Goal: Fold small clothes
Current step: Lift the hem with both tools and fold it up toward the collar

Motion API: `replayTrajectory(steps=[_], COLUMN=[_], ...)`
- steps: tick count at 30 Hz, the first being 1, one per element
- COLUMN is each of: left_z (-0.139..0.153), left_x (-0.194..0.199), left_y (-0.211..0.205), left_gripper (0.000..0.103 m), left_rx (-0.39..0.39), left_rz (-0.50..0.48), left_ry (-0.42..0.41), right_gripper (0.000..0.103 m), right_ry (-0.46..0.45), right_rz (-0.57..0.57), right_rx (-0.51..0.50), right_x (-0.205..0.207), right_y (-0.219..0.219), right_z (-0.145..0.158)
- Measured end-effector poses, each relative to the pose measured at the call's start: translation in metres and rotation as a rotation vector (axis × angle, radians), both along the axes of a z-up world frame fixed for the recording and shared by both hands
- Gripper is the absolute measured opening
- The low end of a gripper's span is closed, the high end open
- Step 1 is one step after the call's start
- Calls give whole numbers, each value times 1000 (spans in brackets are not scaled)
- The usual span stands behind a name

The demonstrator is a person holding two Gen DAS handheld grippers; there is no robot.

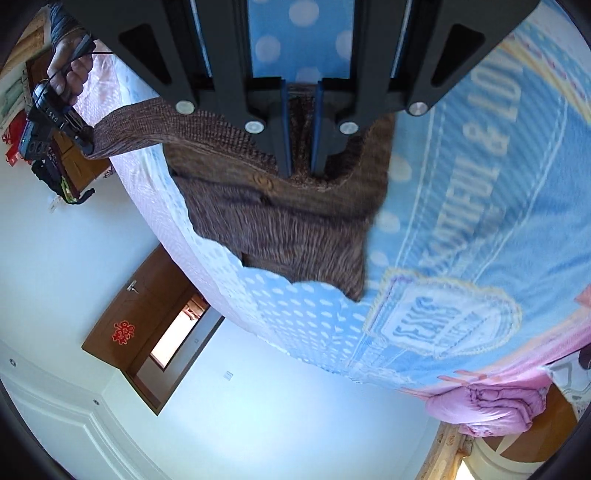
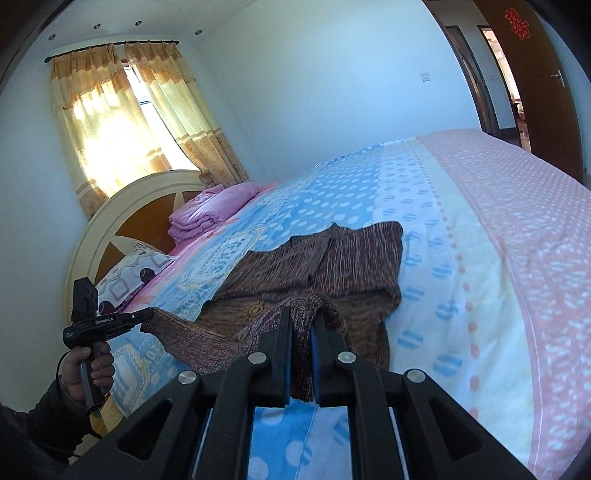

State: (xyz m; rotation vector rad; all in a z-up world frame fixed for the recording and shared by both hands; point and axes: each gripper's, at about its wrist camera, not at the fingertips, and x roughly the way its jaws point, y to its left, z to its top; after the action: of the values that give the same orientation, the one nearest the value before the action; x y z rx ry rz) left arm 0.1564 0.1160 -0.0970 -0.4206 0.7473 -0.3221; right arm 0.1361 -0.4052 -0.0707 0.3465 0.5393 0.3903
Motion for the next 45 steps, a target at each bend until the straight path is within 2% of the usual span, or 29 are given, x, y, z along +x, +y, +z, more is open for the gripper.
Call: replayTrajectory(steps=[10, 15, 19, 22, 28, 31, 34, 35, 36, 37, 38, 39, 42, 45], left_z=[26, 30, 17, -5, -49, -58, -51, -48, -44, -41, -37, -35, -44, -65], left_x=[65, 103, 132, 157, 191, 205, 213, 213, 211, 206, 197, 185, 170, 164], left_y=[5, 4, 0, -1, -12, -17, -16, -15, -14, -13, -13, -15, -31, -59], left_gripper=[10, 10, 10, 10, 10, 11, 19, 26, 43, 56, 77, 84, 85, 85], left_rx=[-8, -3, 27, 38, 94, 151, 197, 209, 222, 242, 278, 324, 454, 670], left_rz=[29, 46, 60, 72, 65, 74, 129, 138, 143, 150, 160, 159, 65, -32], left_ry=[-42, -46, -17, 35, 133, 156, 136, 128, 119, 105, 79, 46, 38, 50], right_gripper=[8, 8, 8, 8, 8, 8, 9, 14, 33, 47, 70, 73, 73, 73], right_ry=[-12, -8, 18, 65, 215, 292, 303, 289, 269, 253, 231, 214, 222, 271], right_rz=[-32, -46, -52, -55, -55, -51, -69, -101, -129, -140, -142, -123, -6, 129], right_rx=[-38, -50, -66, -83, -81, -90, -118, -139, -164, -179, -189, -197, -301, -528], right_x=[71, 108, 140, 167, 214, 239, 260, 265, 265, 263, 257, 251, 236, 228], right_y=[-1, -2, -1, -2, -8, -11, -15, -16, -16, -14, -11, -6, 24, 71], right_z=[22, 29, 22, 7, -39, -58, -62, -59, -54, -51, -46, -43, -44, -64])
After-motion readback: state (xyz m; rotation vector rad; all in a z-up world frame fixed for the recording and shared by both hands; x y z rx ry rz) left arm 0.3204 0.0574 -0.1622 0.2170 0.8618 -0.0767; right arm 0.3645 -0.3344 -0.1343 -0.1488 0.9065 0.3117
